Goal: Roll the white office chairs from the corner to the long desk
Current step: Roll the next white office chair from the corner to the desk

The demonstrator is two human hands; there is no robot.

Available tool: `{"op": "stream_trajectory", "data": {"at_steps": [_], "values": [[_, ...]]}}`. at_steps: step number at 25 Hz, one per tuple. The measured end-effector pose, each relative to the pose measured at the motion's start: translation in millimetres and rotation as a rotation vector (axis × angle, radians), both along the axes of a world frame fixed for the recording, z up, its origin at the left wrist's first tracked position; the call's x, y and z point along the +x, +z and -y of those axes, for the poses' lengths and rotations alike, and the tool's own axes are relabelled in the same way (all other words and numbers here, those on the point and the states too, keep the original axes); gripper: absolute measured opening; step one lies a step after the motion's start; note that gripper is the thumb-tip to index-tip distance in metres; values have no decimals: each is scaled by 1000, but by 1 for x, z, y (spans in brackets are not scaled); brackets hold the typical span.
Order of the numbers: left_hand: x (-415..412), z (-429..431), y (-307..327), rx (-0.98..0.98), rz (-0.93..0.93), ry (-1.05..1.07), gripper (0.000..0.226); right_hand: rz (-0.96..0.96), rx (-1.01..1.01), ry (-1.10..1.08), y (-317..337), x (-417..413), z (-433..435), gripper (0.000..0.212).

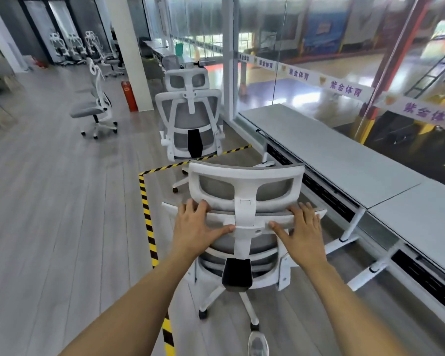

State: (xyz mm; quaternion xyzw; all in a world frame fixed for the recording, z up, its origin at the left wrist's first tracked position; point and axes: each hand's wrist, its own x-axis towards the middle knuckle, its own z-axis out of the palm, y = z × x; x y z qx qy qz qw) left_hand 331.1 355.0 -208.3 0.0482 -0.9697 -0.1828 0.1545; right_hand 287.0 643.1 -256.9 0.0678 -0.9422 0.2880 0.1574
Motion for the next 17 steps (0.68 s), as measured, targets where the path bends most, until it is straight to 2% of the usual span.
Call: {"op": "stream_trajectory", "data": {"at_steps": [7, 11, 17], "values": [[-203, -6, -1, -8, -46, 126, 81, -3, -17, 126, 3, -235, 4, 80], [-300, -1, -1, 8, -13, 146, 70, 48, 55, 120, 13, -350, 12, 78], [-393, 18, -3, -31, 12, 127, 55, 45, 99, 67, 15, -451, 47, 68]]}}
